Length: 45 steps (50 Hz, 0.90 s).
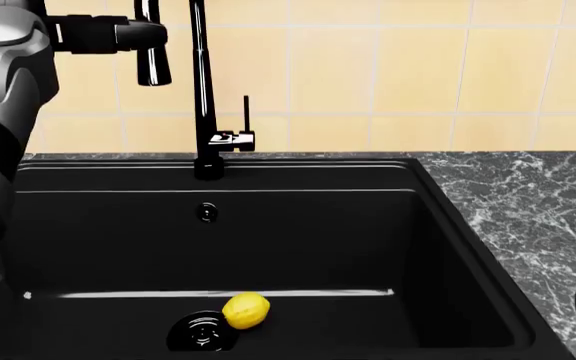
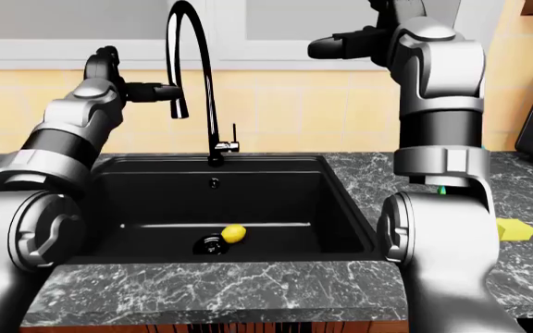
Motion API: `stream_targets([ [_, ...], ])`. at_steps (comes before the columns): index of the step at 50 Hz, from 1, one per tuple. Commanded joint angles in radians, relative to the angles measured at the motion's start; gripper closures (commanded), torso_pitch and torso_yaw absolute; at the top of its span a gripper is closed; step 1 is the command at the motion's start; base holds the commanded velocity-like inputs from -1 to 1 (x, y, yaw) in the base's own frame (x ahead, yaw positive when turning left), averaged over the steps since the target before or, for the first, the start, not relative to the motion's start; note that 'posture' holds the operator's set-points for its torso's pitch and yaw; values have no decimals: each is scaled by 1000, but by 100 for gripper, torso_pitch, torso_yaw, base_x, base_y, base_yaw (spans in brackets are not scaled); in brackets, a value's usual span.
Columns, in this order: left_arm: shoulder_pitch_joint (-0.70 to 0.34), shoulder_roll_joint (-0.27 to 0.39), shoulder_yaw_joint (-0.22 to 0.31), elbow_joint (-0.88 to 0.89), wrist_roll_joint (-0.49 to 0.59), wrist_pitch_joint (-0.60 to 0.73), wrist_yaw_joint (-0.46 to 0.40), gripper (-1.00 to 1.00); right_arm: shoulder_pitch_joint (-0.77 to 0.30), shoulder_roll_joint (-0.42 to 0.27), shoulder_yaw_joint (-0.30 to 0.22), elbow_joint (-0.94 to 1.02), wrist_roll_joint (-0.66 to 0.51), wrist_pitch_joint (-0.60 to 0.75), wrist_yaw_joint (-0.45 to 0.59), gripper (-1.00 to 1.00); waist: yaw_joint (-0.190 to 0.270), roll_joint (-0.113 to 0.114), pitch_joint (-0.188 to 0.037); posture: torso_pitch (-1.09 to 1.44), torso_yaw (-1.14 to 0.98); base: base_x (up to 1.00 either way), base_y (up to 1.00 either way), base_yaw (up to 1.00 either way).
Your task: Turn the sink spout to the right.
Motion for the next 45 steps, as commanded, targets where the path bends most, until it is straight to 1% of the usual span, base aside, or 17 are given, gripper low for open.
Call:
stream_targets([
  [1,-45,3,-3,-38,3,-30,2,-100,-36,-9,-3,-31,2,-22,-3,-100,0,0,-6,-61,0,0,0,0],
  [14,-53,-35,-11,-39,2,-28,7,-100,-30,-15,-5,-43,5,-16,-2,-100,2,-4,-6,-61,0,0,0,0],
  [23,-65,-74,-20,-43,3,-23,10,-100,-19,-18,-8,-56,9,-10,-2,-100,2,-8,-6,-61,0,0,0,0],
  [34,-81,-111,-26,-46,-5,-15,11,-100,-29,-20,-6,-52,8,-7,-1,-100,-1,-9,-7,-61,0,0,0,0],
  [38,-78,-132,-13,-46,-33,-3,-6,-100,-29,-22,-6,-51,8,-7,0,-100,-2,-11,-8,-61,0,0,0,0],
  [45,-68,-158,-27,-52,-41,-13,2,-100,-25,-27,-9,-67,10,4,1,-100,0,-13,-9,-61,0,0,0,0],
])
